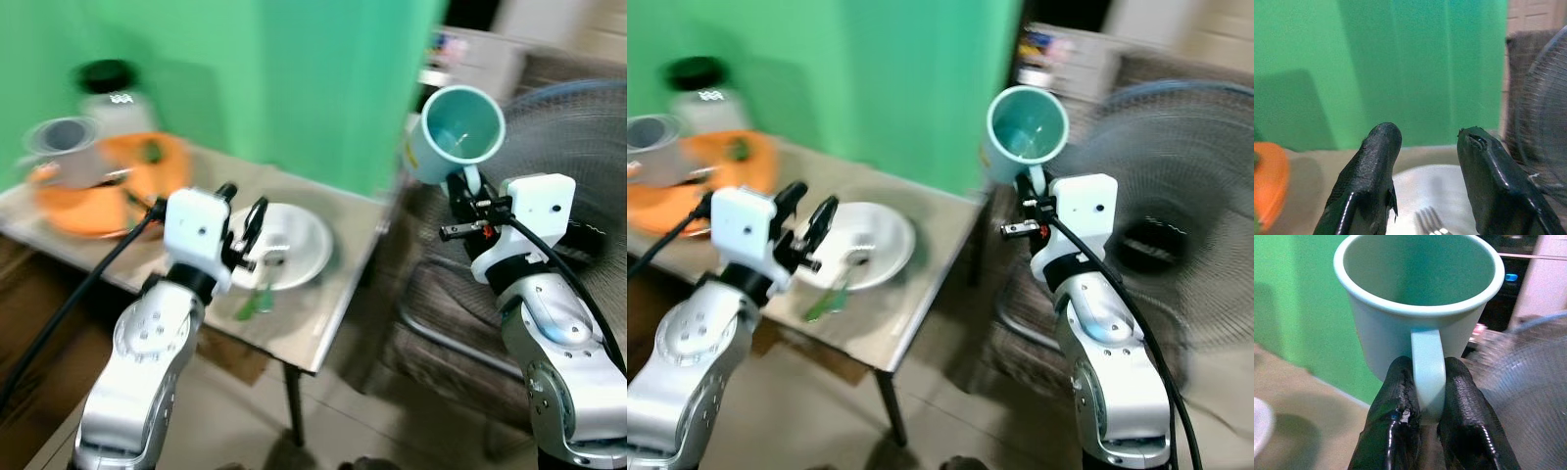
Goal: Setting the table
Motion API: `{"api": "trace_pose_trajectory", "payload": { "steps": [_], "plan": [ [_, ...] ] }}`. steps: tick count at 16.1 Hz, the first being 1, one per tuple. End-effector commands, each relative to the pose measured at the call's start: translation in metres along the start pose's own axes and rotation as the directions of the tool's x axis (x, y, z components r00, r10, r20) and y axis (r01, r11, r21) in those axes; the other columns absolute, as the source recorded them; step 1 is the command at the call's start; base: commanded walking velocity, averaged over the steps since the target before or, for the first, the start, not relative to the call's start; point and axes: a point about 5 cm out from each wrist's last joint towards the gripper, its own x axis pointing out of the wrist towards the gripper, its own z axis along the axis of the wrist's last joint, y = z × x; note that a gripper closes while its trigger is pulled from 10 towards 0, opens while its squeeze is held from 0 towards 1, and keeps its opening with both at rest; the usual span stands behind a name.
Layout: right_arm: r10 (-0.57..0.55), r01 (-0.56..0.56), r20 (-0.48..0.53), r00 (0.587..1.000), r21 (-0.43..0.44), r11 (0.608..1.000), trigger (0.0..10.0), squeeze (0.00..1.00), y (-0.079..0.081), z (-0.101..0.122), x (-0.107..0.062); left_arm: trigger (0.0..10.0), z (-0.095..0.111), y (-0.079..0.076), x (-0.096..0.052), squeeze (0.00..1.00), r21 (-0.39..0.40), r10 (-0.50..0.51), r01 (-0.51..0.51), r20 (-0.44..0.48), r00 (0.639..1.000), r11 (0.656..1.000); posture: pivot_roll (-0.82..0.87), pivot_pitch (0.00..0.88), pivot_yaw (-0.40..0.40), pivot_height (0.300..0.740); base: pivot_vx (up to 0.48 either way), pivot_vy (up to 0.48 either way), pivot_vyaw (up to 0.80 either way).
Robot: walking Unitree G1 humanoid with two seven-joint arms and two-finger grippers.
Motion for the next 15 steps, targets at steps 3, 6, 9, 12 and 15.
{"api": "trace_pose_trajectory", "payload": {
  "steps": [3,6,9,12,15],
  "plan": [
    [-0.043,0.043,-0.001,0.999,0.003,0.999,10.0,0.00,-0.004,0.002,-0.003,10.0,0.007,0.006,0.000,0.00,0.017,0.071,-0.071,0.018,0.997,0.997,-0.07,0.000,-0.014,0.740,0.000,0.000,-0.80],
    [-0.059,0.059,-0.028,0.998,0.018,0.998,10.0,0.00,-0.007,-0.002,0.002,10.0,0.004,0.010,0.003,0.00,-0.002,0.111,-0.111,0.001,0.994,0.994,-0.06,0.000,-0.006,0.740,0.000,0.000,-0.80],
    [-0.048,0.050,-0.052,0.998,0.038,0.998,10.0,0.00,-0.004,-0.005,0.004,10.0,0.002,0.014,0.002,0.00,-0.049,0.144,-0.144,-0.009,0.990,0.988,-0.06,0.000,-0.009,0.740,0.000,0.000,-0.80],
    [-0.038,0.041,-0.071,0.997,0.038,0.998,10.0,0.00,-0.003,-0.008,0.003,10.0,0.004,0.013,0.001,0.00,-0.060,0.139,-0.140,-0.011,0.990,0.988,-0.06,0.000,-0.022,0.740,0.000,0.000,-0.80],
    [-0.040,0.043,-0.074,0.996,0.045,0.998,10.0,0.00,-0.005,-0.005,0.005,10.0,0.010,0.013,0.005,0.00,-0.043,0.156,-0.155,0.016,0.988,0.987,-0.05,0.000,-0.011,0.740,0.000,0.000,0.00]
  ]
}}
